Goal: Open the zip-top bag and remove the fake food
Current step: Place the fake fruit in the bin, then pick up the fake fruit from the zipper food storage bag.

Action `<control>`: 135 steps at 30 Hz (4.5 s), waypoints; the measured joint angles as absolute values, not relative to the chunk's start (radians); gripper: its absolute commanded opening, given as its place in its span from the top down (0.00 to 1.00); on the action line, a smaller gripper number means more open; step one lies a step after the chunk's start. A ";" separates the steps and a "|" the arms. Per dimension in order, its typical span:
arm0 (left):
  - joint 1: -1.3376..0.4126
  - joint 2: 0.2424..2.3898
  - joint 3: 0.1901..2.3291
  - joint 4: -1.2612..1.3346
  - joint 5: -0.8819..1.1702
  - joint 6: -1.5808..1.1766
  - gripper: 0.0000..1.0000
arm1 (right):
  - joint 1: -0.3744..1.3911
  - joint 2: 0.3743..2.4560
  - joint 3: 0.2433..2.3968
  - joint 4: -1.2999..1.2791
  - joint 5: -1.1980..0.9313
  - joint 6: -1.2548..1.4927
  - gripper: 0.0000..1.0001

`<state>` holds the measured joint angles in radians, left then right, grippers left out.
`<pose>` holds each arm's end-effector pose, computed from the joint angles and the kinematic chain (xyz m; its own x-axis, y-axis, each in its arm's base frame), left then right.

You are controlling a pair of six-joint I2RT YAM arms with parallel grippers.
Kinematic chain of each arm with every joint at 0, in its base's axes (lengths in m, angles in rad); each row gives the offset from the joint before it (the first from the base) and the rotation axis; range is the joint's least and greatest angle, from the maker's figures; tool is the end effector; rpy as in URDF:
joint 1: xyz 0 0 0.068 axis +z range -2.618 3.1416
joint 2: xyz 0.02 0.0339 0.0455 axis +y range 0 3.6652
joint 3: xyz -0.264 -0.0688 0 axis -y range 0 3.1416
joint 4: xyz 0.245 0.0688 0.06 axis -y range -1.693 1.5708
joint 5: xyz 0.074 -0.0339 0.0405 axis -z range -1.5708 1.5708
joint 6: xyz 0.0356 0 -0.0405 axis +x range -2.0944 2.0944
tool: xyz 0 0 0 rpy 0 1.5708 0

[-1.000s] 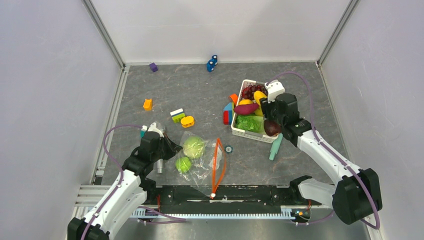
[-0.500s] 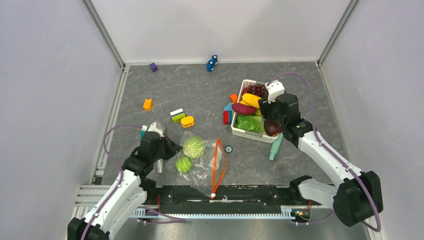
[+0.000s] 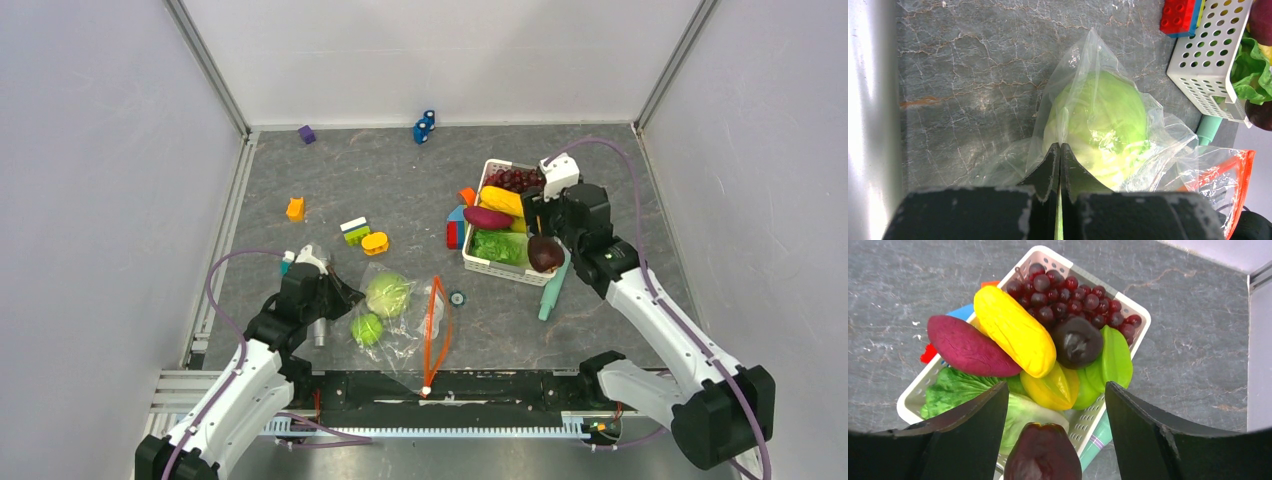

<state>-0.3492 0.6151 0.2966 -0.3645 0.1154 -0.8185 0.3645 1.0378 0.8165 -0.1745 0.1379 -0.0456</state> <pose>0.1308 -0.0520 0.1771 -0.7147 -0.5116 -0.4770 -0.1434 0.7746 -0.6160 0.2249 0.0806 0.3035 -0.3492 -0.1815 -0.9193 -0.2508 0.9634 -0.0950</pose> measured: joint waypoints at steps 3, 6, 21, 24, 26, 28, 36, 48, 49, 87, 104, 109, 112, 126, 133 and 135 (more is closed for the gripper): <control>-0.349 0.616 0.297 -0.364 0.115 -0.818 0.98 | 0.364 1.022 0.844 -0.189 0.127 -0.040 0.21; -0.349 0.620 0.297 -0.364 0.115 -0.818 0.98 | 0.364 0.992 0.861 -0.213 0.066 -0.042 0.22; -0.349 0.662 0.297 -0.332 0.134 -0.818 0.98 | 0.792 0.870 0.697 -0.131 -0.114 0.193 0.52; -0.349 0.663 0.297 -0.330 0.134 -0.818 0.98 | 0.890 0.860 0.638 -0.116 -0.065 0.243 0.59; -0.349 0.663 0.297 -0.329 0.135 -0.818 0.98 | 0.967 0.858 0.595 -0.105 -0.018 0.274 0.65; -0.349 0.664 0.297 -0.329 0.135 -0.818 0.98 | 1.044 0.858 0.555 -0.089 0.020 0.305 0.69; -0.349 0.665 0.297 -0.328 0.135 -0.818 0.98 | 1.289 0.903 0.438 0.053 0.146 0.416 0.76; -0.349 0.665 0.336 -0.364 0.175 -0.818 0.98 | 1.333 1.234 0.423 0.293 0.316 0.498 0.81; -0.349 0.665 0.348 -0.372 0.184 -0.818 0.98 | 1.333 1.256 0.423 0.308 0.324 0.501 0.80; -0.408 0.714 0.447 -0.407 0.234 -0.818 0.98 | 1.314 1.374 0.342 0.668 0.154 0.561 0.28; -0.408 0.711 0.423 -0.363 0.233 -0.817 0.98 | 1.429 1.394 0.469 0.541 0.162 0.447 0.20; -0.408 0.714 0.423 -0.363 0.233 -0.817 0.98 | 1.443 1.452 0.518 0.488 0.201 0.438 0.20; -0.408 0.715 0.422 -0.362 0.233 -0.817 0.98 | 1.447 1.488 0.546 0.442 0.224 0.432 0.20; -0.408 0.721 0.422 -0.356 0.233 -0.806 0.98 | 1.464 1.404 0.500 0.408 0.182 0.315 0.18; -0.408 0.721 0.422 -0.356 0.233 -0.806 0.98 | 1.464 1.337 0.420 0.414 0.149 0.215 0.19; -0.408 0.721 0.423 -0.356 0.233 -0.806 0.98 | 1.464 1.337 0.416 0.415 0.149 0.199 0.19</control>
<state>-0.4080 0.7212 0.4229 -0.3561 0.2325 -0.8059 1.4643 1.3373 0.4156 0.4152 0.1486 0.1989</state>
